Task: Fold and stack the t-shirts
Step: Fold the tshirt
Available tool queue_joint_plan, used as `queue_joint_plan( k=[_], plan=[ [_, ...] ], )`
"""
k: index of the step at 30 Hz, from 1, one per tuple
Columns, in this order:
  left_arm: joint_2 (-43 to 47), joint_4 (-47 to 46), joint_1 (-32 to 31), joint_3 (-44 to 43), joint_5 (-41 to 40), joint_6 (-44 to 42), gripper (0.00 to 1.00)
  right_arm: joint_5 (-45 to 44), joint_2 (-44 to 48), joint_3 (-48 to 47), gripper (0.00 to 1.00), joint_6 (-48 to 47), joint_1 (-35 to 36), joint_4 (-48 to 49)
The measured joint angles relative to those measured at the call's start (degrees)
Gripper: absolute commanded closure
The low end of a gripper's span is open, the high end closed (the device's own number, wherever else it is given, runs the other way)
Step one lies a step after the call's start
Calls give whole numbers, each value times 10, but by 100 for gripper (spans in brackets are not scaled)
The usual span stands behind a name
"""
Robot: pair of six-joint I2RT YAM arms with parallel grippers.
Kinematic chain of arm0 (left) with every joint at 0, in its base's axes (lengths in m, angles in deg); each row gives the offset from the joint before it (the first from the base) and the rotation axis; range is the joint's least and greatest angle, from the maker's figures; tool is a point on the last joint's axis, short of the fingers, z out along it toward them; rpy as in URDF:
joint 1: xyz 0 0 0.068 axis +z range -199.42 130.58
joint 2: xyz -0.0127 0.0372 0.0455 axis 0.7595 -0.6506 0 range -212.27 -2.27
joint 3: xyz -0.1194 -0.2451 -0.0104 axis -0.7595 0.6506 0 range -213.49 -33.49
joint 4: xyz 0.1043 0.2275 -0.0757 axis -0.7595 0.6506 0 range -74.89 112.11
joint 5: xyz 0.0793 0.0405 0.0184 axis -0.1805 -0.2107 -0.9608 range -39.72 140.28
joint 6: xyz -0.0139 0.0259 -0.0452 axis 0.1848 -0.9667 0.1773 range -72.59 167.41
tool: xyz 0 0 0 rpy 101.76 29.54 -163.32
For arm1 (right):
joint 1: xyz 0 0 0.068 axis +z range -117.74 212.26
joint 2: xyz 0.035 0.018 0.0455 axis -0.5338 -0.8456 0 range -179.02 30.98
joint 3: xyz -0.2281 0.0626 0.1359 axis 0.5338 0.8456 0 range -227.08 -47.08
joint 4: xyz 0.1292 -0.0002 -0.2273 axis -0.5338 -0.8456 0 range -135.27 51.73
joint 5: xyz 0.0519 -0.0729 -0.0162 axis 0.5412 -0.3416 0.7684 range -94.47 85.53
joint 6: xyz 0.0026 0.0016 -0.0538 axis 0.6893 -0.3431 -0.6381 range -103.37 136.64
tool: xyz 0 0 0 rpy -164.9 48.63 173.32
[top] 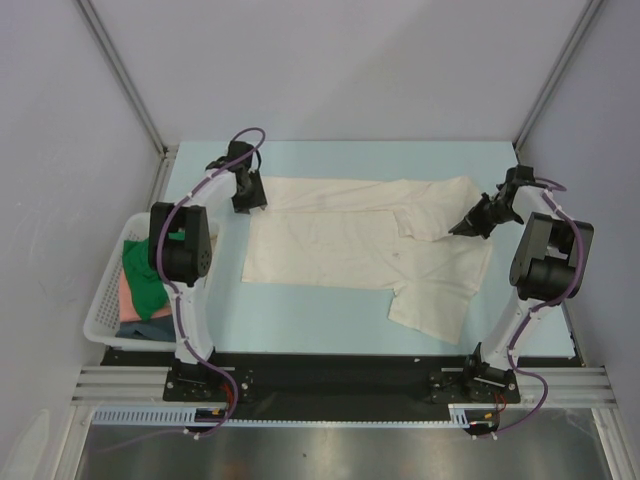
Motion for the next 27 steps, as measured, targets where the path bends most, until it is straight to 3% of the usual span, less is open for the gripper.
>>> queue_joint_plan(
  k=[5, 13, 22, 27],
  plan=[
    [-35, -2, 0, -31, 0, 0, 57, 2, 0, 0, 100, 0, -1, 0],
    [-70, 0, 0, -72, 2, 0, 58, 4, 1, 0, 100, -3, -11, -3],
    [-76, 14, 0, -76, 0, 5, 52, 9, 4, 0, 100, -2, -14, -3],
    [-76, 14, 0, -76, 2, 10, 59, 10, 4, 0, 100, -2, -14, -3]
  ],
)
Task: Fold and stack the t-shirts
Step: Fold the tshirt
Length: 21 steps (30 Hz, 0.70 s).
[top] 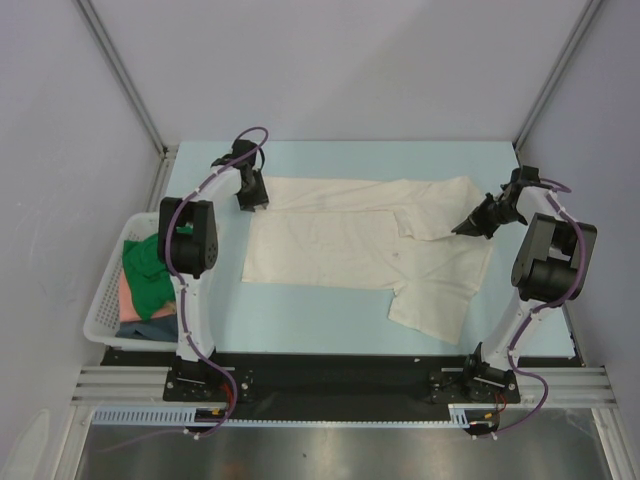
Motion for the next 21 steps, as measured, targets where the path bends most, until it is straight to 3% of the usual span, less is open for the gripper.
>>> queue_joint_plan(
  k=[4, 6, 7, 8, 21],
  plan=[
    [-12, 2, 0, -11, 2, 2, 73, 0, 0, 0, 100, 0, 0, 0],
    [-18, 4, 0, -19, 2, 3, 84, 0, 1, 0, 100, 0, 0, 0],
    [-20, 6, 0, -23, 2, 3, 97, 0, 2, 0, 100, 0, 0, 0],
    [-21, 7, 0, -27, 2, 3, 100, 0, 2, 0, 100, 0, 0, 0],
    [-29, 27, -3, -71, -29, -12, 100, -2, 52, 24, 100, 16, 0, -27]
  ],
)
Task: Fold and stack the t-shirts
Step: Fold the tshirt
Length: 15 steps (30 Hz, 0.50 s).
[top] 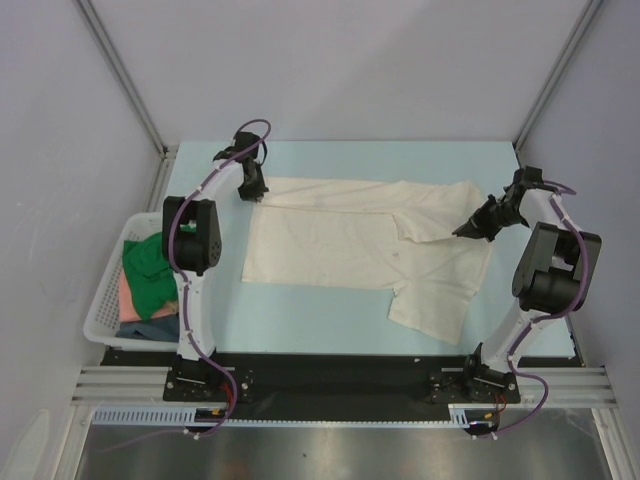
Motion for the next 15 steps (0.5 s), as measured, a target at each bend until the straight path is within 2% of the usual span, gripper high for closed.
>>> queue_joint_plan(
  k=[15],
  plan=[
    [0, 3, 0, 9, -4, -9, 99, -24, 7, 21, 100, 6, -6, -7]
  ],
)
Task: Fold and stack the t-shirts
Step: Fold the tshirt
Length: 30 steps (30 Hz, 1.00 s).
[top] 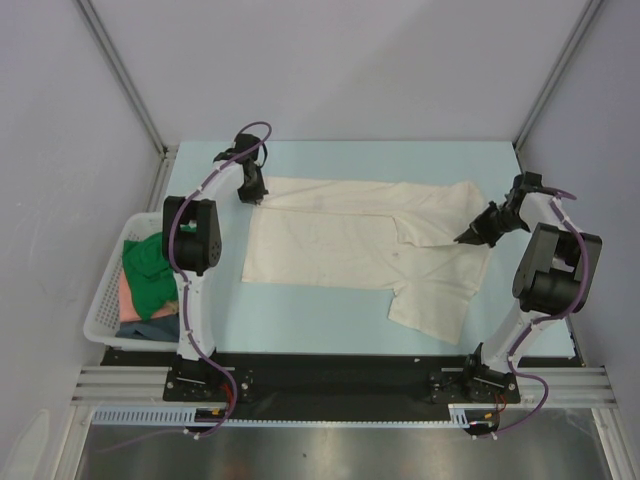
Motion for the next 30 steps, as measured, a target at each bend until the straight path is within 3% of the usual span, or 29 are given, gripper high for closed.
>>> queue_joint_plan(
  k=[9, 11, 12, 15, 16, 19, 23, 26, 30],
  plan=[
    [0, 0, 0, 2, 0, 0, 94, -26, -12, 25, 99, -4, 0, 14],
    [0, 1, 0, 5, 1, 0, 82, -37, -15, 28, 90, -5, 0, 15],
    [0, 0, 0, 7, 0, 1, 77, -42, -17, 28, 77, -5, -1, 16],
    [0, 1, 1, 15, 0, 4, 61, -63, -19, 28, 57, -4, -2, 23],
    [2, 2, 1, 19, 0, 5, 49, -70, -18, 28, 52, 0, -3, 30],
    [13, 6, 2, 39, -2, 9, 37, -94, -18, 23, 41, 11, -5, 64],
    [28, 9, 3, 40, -4, 11, 37, -110, -46, -60, 38, 16, -5, 104],
    [31, 9, 4, 23, 3, 12, 39, -106, -115, -176, 37, 16, -5, 153],
    [30, 4, 4, -15, 35, 14, 43, -87, -182, -248, 36, 17, -5, 197]
  ],
)
